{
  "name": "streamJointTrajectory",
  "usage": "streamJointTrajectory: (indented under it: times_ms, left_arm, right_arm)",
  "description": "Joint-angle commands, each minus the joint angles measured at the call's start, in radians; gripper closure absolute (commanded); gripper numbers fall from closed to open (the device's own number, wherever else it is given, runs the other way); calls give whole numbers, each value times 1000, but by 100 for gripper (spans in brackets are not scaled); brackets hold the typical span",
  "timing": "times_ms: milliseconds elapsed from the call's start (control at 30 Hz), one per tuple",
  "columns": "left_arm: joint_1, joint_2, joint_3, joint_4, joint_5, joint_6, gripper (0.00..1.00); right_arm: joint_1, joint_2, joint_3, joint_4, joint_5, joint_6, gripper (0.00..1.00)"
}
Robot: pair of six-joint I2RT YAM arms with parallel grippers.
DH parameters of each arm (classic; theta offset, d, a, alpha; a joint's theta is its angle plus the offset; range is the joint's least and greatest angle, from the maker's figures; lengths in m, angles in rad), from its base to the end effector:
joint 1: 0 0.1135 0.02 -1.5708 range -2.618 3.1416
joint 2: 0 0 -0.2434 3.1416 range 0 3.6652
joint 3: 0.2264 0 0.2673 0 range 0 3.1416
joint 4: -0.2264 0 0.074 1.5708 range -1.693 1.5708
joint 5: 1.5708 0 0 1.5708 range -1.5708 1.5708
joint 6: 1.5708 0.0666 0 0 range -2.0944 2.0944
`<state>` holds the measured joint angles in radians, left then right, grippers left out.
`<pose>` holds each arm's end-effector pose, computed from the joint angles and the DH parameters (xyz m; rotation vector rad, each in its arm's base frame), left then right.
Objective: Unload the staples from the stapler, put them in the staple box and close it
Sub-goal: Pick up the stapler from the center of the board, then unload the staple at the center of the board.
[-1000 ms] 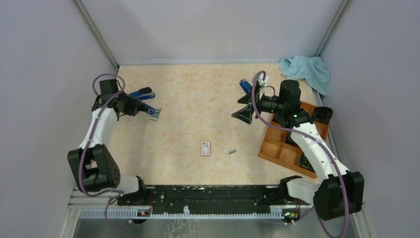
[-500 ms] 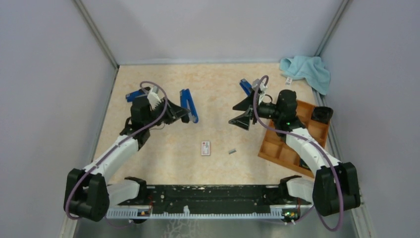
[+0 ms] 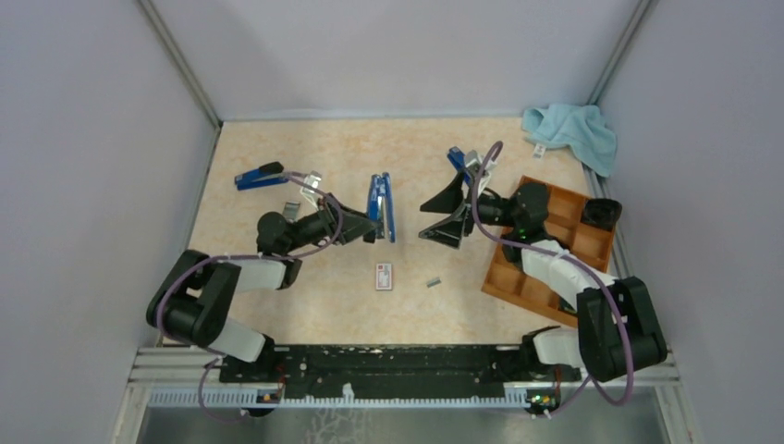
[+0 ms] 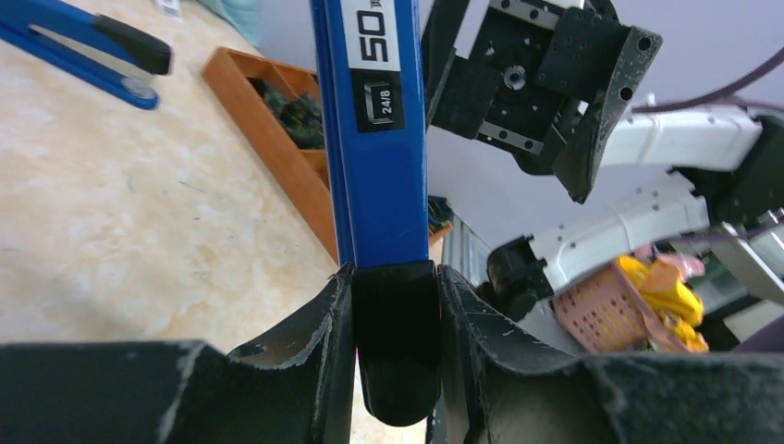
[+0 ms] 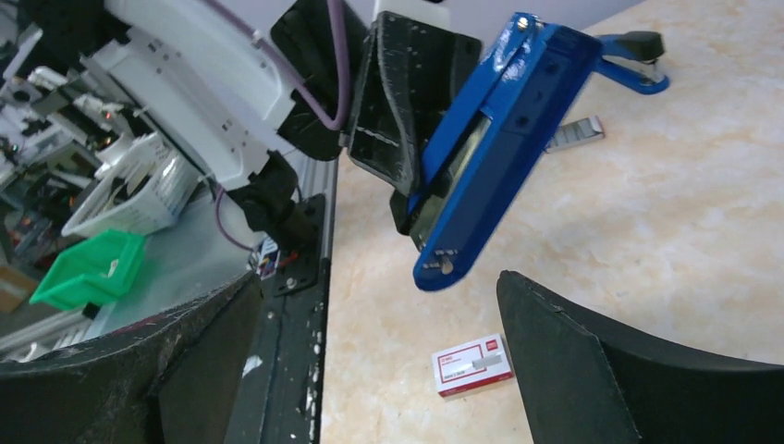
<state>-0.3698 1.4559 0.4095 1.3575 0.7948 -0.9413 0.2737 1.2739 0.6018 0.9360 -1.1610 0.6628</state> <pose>0.2526 -0.1489 0.1968 0.3632 1.5053 -1.5687 0.2598 0.1364 0.2572 -0.8163 1.4466 1.4819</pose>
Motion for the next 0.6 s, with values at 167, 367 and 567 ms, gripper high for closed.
streamJointTrajectory:
  times_ms: [167, 367, 567]
  left_arm:
    - [-82, 98, 116, 431, 169, 111, 100]
    - [-130, 129, 130, 431, 150, 157, 100]
    - [-179, 135, 138, 432, 116, 185, 100]
  right_arm:
    - [91, 15, 3, -112, 15, -268, 1]
    - [131, 27, -2, -140, 35, -331, 1]
    - [170, 54, -9, -113, 57, -323, 5]
